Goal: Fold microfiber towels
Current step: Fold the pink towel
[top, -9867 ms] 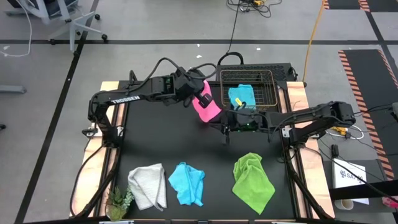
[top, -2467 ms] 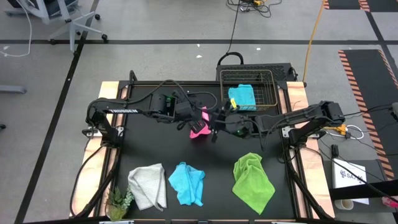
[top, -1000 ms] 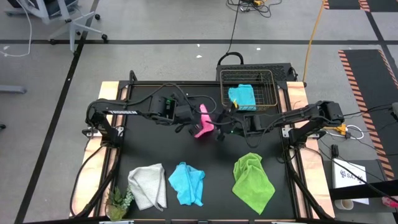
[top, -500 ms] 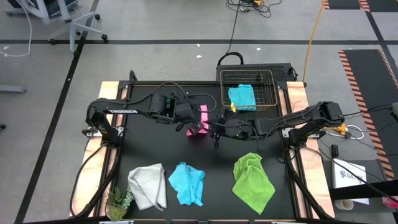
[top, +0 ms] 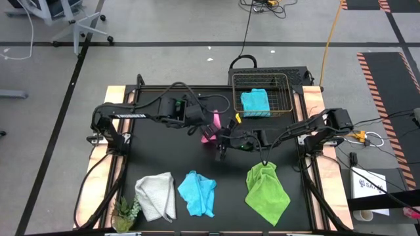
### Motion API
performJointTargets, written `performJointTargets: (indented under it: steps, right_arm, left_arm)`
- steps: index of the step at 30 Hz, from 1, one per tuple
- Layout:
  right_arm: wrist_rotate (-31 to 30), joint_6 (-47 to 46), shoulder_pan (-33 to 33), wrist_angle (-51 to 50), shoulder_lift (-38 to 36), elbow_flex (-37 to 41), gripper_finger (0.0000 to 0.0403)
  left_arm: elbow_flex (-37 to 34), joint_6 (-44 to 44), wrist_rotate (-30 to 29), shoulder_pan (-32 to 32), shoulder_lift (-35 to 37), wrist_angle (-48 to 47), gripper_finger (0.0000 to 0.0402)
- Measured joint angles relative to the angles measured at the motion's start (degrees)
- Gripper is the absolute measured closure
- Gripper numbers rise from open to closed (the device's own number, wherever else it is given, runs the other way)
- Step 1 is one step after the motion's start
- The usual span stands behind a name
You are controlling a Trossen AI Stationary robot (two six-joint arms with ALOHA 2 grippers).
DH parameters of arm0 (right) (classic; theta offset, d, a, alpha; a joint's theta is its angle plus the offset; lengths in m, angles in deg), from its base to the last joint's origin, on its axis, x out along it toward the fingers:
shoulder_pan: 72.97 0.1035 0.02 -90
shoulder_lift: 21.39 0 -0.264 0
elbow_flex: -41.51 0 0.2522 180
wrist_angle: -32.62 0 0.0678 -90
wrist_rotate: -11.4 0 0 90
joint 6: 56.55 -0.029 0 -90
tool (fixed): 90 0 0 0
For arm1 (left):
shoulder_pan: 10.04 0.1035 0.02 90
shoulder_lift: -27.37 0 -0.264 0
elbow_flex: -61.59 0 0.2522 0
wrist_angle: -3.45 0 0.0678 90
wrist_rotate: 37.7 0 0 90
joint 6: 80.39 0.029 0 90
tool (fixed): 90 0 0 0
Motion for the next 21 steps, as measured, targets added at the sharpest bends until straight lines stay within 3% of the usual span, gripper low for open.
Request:
performJointTargets:
  steps: [6, 10, 21]
  right_arm:
    - [-1.12, 4.19, -1.16, -0.21, -0.02, -0.02, 0.0289]
    - [-6.32, 8.12, -2.86, -5.77, -0.07, -0.04, 0.0289]
    - [-8.09, 5.86, -3.06, -15.24, -2.25, -0.02, 0.0289]
  left_arm:
    - [0.0, -0.04, 0.45, -0.24, 0.0, 0.24, 0.0395]
    - [0.0, -0.22, 0.46, -0.92, 0.0, 0.16, 0.0397]
    - [0.0, -1.49, 0.43, -1.11, 0.0, -2.28, 0.0398]
